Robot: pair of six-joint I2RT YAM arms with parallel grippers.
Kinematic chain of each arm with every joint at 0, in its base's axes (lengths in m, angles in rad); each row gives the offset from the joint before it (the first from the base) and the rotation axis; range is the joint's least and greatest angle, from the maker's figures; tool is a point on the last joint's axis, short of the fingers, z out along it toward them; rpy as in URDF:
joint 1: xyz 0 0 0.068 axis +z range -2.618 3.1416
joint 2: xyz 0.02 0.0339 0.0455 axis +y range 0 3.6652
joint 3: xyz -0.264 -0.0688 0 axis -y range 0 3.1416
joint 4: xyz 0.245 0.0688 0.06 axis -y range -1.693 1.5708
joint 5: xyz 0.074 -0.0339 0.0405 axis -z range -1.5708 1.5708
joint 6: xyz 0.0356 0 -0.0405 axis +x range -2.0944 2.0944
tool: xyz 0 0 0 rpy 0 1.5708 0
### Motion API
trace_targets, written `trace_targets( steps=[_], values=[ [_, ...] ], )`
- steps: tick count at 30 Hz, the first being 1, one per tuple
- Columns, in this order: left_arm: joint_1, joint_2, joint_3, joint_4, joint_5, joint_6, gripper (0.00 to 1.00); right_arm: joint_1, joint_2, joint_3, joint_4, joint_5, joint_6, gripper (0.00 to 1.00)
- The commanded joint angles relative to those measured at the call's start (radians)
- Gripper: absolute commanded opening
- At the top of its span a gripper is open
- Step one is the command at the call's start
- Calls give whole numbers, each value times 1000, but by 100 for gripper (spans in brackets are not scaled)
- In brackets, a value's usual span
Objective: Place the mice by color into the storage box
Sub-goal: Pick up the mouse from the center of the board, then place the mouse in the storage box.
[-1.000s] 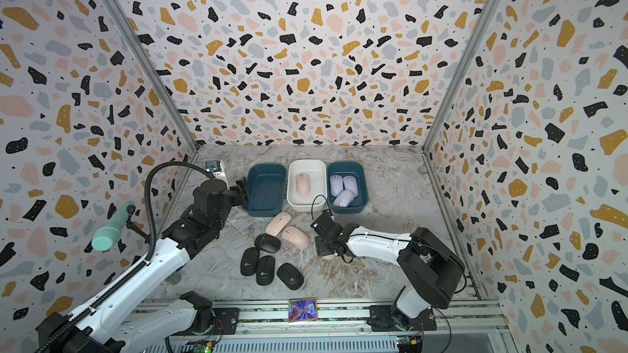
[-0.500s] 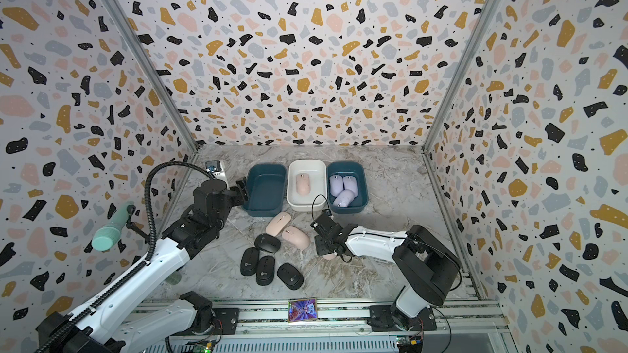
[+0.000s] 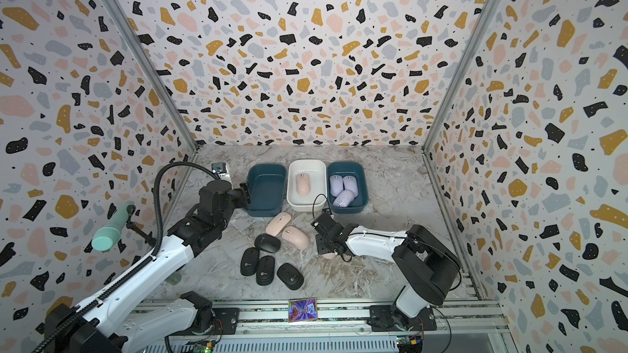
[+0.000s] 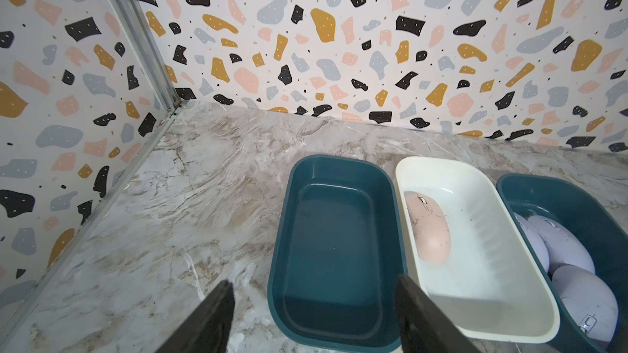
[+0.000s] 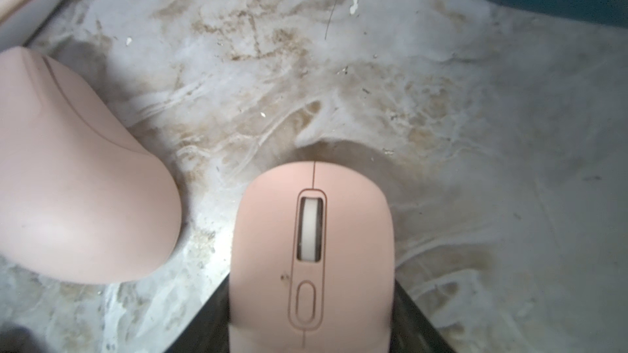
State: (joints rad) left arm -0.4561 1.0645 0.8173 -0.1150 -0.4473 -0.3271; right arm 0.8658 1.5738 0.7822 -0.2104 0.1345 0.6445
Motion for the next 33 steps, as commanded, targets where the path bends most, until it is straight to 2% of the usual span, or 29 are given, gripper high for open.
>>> trace_targets(
  steps=[1,12,20,26,33],
  values=[
    [-6,9,27,-13,30,20,73,-9,-61,43,-50,-11,-16,54],
    [-6,10,20,-14,116,39,73,-52,-192,89,-70,-36,-74,54],
    [-6,16,8,-21,170,80,73,-107,-177,198,-62,-85,-125,55],
    [-6,28,0,-3,182,71,73,-188,-84,318,2,-146,-171,55],
    [-6,32,-1,10,181,54,73,-268,114,497,55,-183,-220,55]
  ],
)
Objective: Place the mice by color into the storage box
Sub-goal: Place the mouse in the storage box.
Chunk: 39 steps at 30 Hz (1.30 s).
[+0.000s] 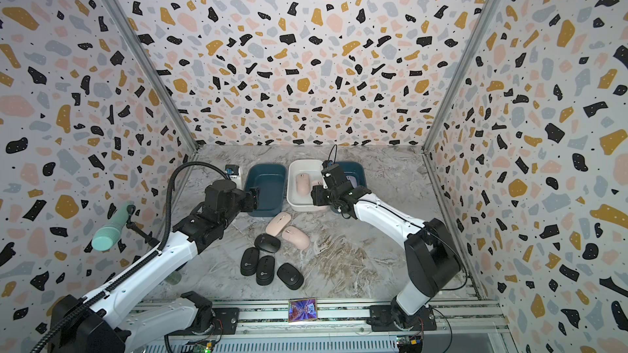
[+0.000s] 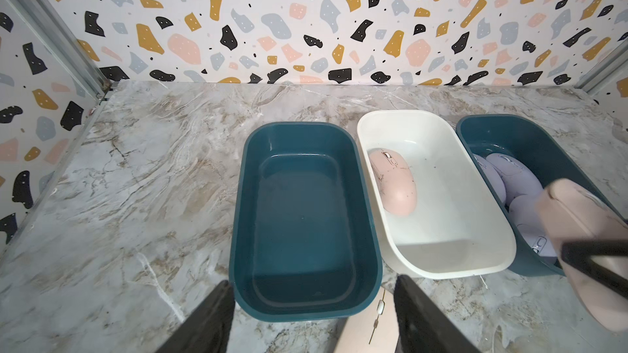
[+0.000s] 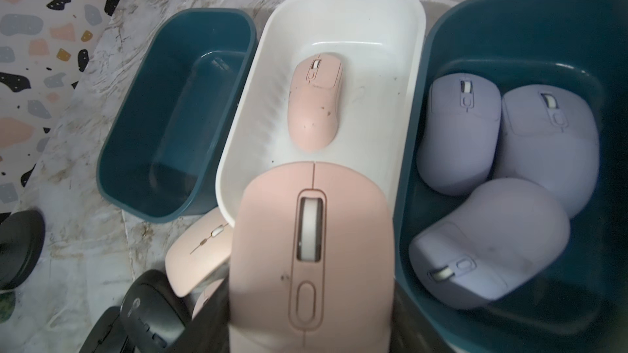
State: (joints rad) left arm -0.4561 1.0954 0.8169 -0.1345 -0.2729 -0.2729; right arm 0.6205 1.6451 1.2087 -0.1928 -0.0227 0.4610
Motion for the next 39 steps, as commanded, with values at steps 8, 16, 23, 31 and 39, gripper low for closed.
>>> trace_targets(
  steps=[8,16,23,31,39],
  values=[
    [-6,34,14,21,-7,-18,73,-78,299,283,57,-47,-74,55],
    [-6,44,51,-12,-25,-29,73,-100,503,457,36,-94,-84,55],
    [-7,22,56,-48,-37,-32,73,-111,579,540,7,-104,-99,55],
    [-7,50,55,-51,-23,-35,73,-113,608,571,-12,-96,-110,56],
    [-9,46,53,-48,-24,-45,73,-113,631,575,-19,-88,-108,57]
  ],
)
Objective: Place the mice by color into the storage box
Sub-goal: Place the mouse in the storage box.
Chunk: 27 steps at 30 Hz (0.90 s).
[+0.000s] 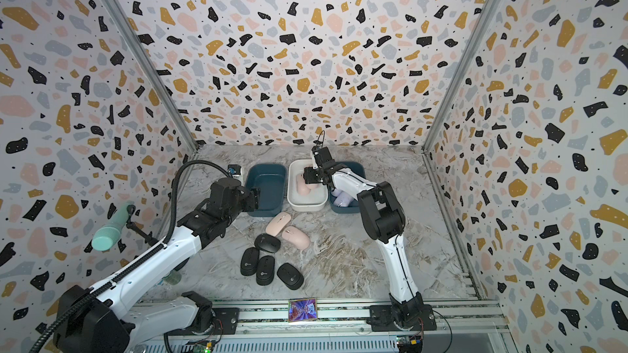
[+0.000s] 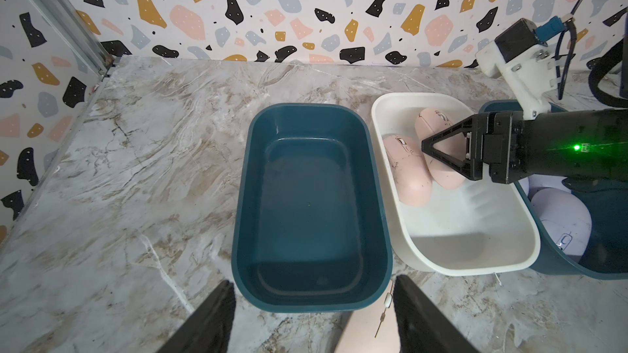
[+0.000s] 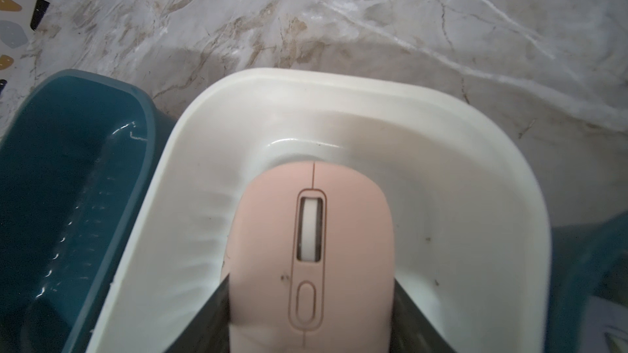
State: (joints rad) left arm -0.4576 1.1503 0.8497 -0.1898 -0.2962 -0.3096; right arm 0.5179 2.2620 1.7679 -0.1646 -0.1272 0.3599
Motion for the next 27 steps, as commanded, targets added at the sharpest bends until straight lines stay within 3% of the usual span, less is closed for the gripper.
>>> trace_targets(
  steps=[1,10,27],
  values=[
    [-7,-11,18,7,-2,-7,72,-10,15,15,-49,19,-8,57],
    [-8,-21,8,6,-1,-12,72,-10,-20,-5,-53,19,-6,75],
    [-31,-58,11,-67,25,-36,72,-6,-186,-16,-28,-25,11,79]
  ],
)
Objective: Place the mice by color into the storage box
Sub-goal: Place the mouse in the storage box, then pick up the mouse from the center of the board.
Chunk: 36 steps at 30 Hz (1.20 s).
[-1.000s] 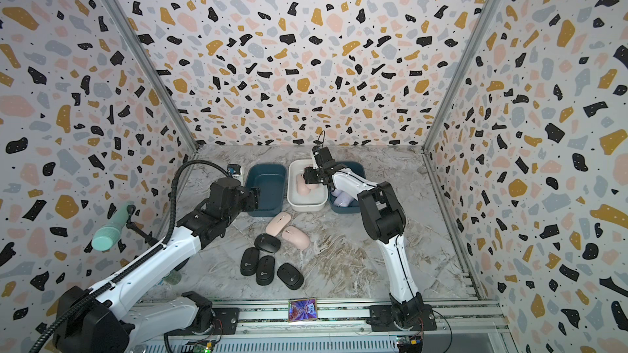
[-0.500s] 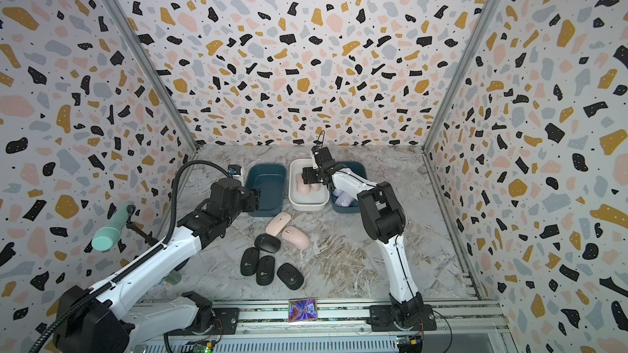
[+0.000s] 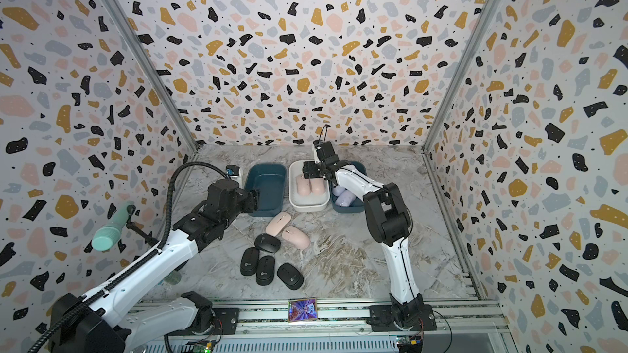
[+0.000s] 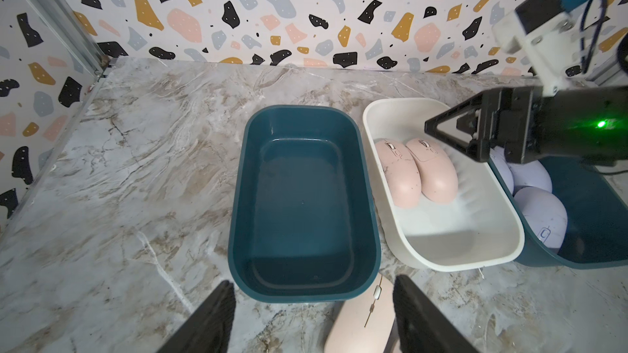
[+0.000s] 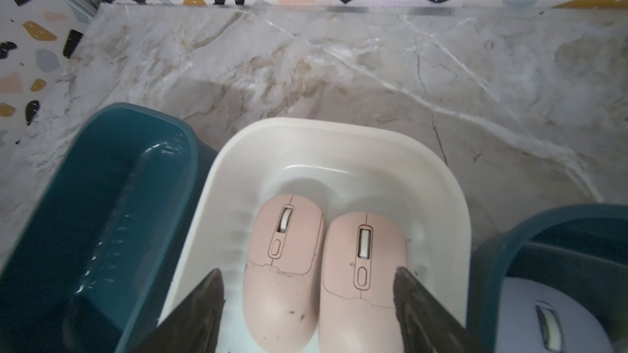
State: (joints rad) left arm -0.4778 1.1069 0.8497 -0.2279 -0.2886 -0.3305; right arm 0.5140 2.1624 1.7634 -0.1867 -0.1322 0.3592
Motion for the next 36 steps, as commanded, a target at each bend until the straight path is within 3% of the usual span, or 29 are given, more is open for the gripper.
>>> trace_targets(
  steps=[1,8,14,19,25,36],
  values=[
    [-15,-15,12,-44,24,-29,72,-3,-100,-18,0,-27,18,79],
    [-116,-8,-57,-108,167,-262,73,-5,-299,-186,79,-41,46,79],
    [-335,41,-128,-84,132,-489,78,-16,-557,-465,181,-42,78,80],
    [-461,139,-120,-103,105,-640,82,-39,-747,-654,199,-38,89,80],
    [-489,254,-74,-101,88,-716,87,-92,-887,-797,248,-92,126,80],
    [-487,444,30,-57,54,-745,87,-129,-903,-835,266,-156,134,80]
  ],
)
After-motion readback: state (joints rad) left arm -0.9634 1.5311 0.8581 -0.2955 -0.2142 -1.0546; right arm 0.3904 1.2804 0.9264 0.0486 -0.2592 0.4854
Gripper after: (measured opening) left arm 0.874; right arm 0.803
